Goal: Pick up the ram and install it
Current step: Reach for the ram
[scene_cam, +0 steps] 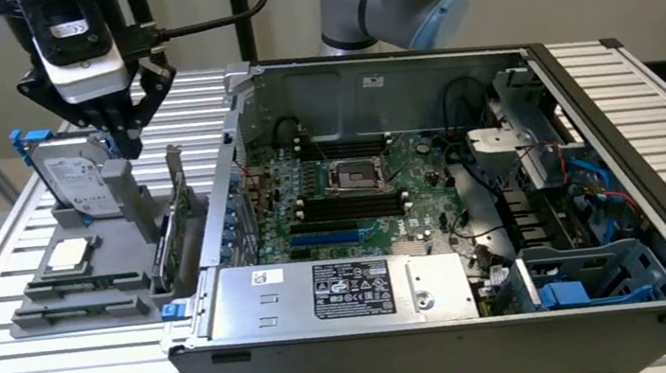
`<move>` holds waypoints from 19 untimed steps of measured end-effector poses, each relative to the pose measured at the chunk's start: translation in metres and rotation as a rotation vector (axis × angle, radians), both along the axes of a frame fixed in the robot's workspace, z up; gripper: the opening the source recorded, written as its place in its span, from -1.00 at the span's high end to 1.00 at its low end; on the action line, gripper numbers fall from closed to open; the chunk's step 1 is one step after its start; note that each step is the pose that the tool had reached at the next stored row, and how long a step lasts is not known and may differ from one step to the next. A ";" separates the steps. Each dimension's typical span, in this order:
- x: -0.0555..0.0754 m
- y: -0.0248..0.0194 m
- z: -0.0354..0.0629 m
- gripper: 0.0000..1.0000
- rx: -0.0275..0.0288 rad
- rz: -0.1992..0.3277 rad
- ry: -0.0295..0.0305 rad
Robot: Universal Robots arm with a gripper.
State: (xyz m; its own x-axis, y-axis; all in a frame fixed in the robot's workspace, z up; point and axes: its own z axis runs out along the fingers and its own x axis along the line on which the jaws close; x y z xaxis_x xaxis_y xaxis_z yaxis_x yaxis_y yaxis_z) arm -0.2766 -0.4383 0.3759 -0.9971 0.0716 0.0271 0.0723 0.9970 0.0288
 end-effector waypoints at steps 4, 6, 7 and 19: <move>-0.011 -0.0052 -0.0022 0.79 -0.0017 0.000 0.0001; -0.017 -0.0077 -0.0033 0.79 -0.0025 0.000 0.0001; -0.020 -0.0089 -0.0038 0.79 -0.0031 0.000 0.0001; -0.053 -0.0222 -0.0106 0.79 -0.0073 0.000 0.0002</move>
